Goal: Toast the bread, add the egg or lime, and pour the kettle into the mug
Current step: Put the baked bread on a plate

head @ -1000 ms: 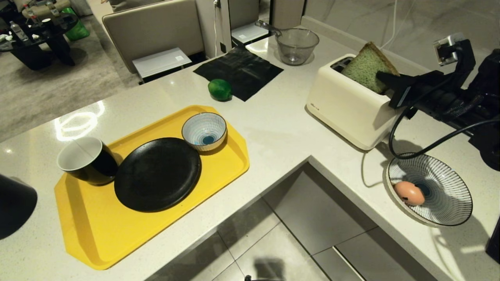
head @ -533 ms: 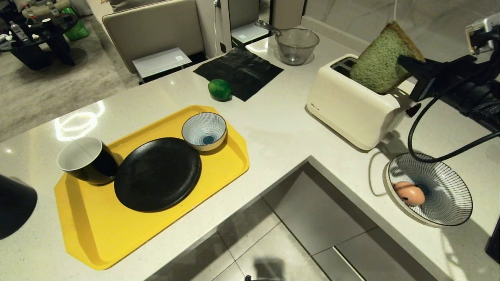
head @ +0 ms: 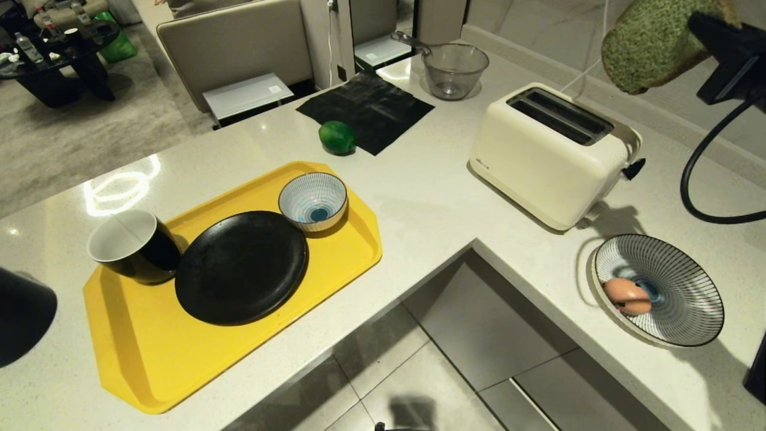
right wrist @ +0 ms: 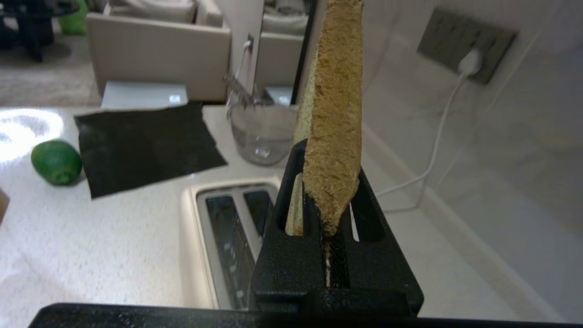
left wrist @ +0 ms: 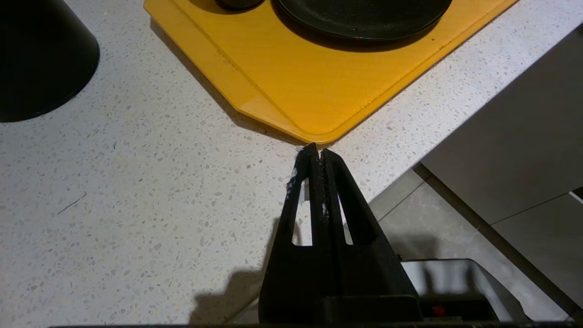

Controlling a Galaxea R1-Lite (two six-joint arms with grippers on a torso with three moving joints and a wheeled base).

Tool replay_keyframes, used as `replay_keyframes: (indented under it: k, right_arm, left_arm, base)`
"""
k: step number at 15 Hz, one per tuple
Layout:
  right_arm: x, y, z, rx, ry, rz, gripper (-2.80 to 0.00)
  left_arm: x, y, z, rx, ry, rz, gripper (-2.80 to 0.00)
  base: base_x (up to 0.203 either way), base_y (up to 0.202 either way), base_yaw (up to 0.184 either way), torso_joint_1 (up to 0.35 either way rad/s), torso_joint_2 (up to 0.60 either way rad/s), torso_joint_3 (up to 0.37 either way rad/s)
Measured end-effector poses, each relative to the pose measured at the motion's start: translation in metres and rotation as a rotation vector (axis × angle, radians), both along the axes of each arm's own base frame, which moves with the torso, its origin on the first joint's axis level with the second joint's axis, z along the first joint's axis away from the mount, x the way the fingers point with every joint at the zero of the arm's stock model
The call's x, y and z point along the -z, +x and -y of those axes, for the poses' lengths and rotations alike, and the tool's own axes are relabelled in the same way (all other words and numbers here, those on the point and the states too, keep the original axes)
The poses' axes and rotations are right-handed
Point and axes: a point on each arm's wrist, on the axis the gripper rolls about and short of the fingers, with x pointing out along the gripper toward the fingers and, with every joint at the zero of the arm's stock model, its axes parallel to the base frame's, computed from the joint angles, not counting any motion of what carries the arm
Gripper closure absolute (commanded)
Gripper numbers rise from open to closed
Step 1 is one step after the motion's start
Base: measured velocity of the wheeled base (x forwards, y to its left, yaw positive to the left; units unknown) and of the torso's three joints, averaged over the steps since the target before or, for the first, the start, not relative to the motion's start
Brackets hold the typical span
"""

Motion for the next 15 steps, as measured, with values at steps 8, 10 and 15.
replay_keyframes:
  k: [8, 10, 15]
  right_arm:
    - [-0.029, -0.093, 0.004, 0.026, 0.072, -0.140, 0.00]
    - [-0.032, -0.112, 0.005, 0.032, 0.075, -0.174, 0.00]
    - [-0.030, -0.140, 0.007, 0.067, 0.091, -0.223, 0.00]
  left_arm:
    - [0.000, 0.000, 0.000, 0.000, 0.000, 0.000, 0.00]
    - [0.000, 0.000, 0.000, 0.000, 0.000, 0.000, 0.00]
    - [0.000, 0.000, 0.000, 0.000, 0.000, 0.000, 0.00]
  base:
    - [0.000, 0.000, 0.000, 0.000, 0.00, 0.000]
    - [0.000, 0.000, 0.000, 0.000, 0.00, 0.000]
    - [0.000, 0.000, 0.000, 0.000, 0.00, 0.000]
